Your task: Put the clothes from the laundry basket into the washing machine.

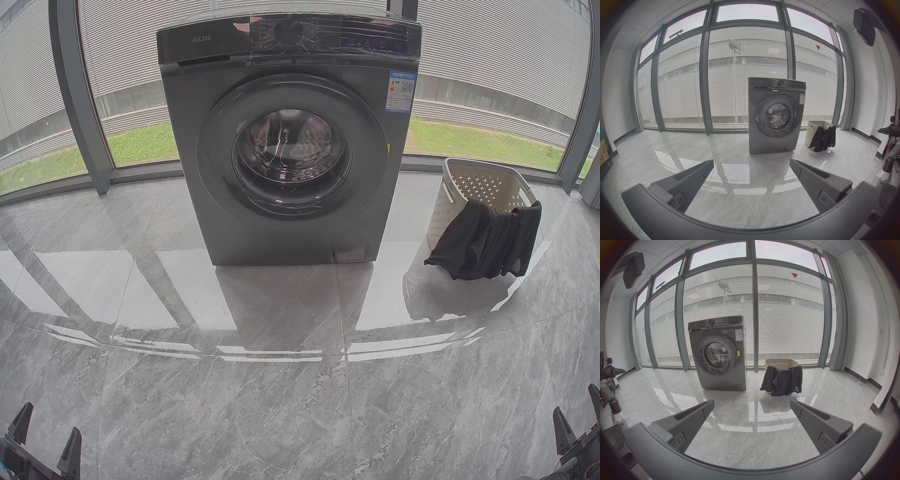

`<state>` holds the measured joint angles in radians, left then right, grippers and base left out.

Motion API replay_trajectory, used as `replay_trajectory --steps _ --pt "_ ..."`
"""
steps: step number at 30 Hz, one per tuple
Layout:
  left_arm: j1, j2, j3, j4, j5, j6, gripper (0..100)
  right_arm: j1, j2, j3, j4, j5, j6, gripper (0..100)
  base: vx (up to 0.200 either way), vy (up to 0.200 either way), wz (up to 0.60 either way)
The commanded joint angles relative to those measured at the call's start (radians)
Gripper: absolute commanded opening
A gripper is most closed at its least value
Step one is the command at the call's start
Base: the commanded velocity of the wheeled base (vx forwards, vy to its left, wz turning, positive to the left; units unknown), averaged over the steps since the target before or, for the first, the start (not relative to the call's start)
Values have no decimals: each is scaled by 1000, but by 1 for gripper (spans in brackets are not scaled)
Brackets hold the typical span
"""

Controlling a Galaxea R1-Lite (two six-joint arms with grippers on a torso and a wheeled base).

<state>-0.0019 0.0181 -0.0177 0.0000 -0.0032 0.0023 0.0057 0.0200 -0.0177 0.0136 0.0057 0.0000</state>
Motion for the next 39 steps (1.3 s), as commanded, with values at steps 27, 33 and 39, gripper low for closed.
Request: replay_trajectory --steps 27,33,39 --pt "0 -17 18 0 3 -10 100 0 0 12 0 0 0 100 178 0 0" --pt "0 -17 18 0 3 -10 100 0 0 12 0 0 0 100 200 0 0" --pt "0 -17 18 0 5 -13 100 0 0 12 0 -1 2 100 200 0 0"
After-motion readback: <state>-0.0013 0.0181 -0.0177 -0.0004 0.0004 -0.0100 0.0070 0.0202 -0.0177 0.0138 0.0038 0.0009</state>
